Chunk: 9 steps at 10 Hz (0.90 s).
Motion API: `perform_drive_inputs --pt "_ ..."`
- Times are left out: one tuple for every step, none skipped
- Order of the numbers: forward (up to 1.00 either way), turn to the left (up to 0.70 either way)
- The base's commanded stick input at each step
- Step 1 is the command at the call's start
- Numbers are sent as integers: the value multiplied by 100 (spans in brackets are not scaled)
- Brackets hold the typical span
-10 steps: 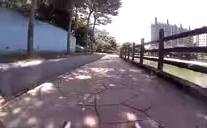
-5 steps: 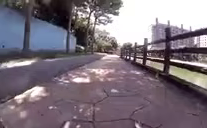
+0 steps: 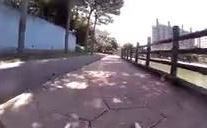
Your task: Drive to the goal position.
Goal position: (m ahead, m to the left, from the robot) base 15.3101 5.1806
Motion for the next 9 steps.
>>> perform_drive_inputs --pt "70 -35" --pt "70 -29" --pt "70 -6" --pt "70 0" --pt "70 0" --pt "70 0" --pt "70 0" --pt "70 0" --pt "70 0"
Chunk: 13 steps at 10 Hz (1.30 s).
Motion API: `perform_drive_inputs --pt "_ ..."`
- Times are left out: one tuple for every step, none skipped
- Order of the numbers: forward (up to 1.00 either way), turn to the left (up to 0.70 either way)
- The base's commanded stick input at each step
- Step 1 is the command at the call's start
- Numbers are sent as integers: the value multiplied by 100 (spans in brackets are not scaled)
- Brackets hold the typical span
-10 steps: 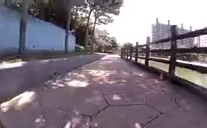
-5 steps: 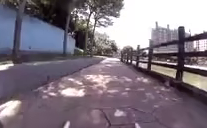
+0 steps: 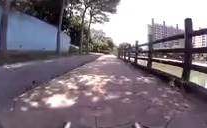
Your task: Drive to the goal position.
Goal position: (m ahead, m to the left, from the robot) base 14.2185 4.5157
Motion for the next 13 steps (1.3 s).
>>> perform_drive_inputs --pt "70 0" --pt "70 0" --pt "70 0" --pt "70 0" --pt "70 0" --pt "70 0" --pt "70 0" --pt "70 0" --pt "70 0" --pt "70 0" --pt "70 0" --pt "70 0" --pt "70 0"
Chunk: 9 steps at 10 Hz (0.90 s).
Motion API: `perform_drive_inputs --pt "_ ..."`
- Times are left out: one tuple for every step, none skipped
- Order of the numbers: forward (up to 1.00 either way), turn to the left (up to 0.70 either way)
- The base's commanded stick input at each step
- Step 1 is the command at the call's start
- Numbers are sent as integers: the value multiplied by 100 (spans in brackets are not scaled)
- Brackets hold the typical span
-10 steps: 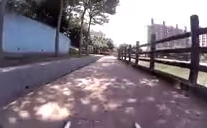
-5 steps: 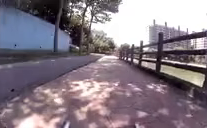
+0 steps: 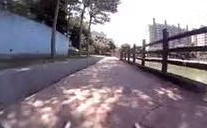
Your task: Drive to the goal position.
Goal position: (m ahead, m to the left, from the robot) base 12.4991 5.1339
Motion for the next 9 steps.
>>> perform_drive_inputs --pt "70 0" --pt "70 0" --pt "70 0" --pt "70 0" --pt "70 0" --pt "70 0" --pt "70 0" --pt "70 0" --pt "70 -11"
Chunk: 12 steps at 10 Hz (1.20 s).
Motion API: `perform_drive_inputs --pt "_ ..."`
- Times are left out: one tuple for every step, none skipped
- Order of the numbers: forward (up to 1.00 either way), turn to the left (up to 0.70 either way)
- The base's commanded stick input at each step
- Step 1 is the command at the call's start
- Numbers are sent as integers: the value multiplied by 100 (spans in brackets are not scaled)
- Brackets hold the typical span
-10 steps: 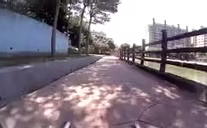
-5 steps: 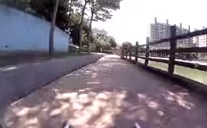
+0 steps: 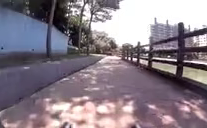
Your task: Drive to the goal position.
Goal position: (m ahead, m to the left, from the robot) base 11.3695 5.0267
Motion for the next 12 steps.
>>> perform_drive_inputs --pt "70 -35" --pt "70 -35" --pt "70 -35" --pt "70 -35" --pt "70 -35" --pt "70 0" --pt "70 0" --pt "70 0" --pt "70 0" --pt "70 0" --pt "70 0" --pt "70 0"
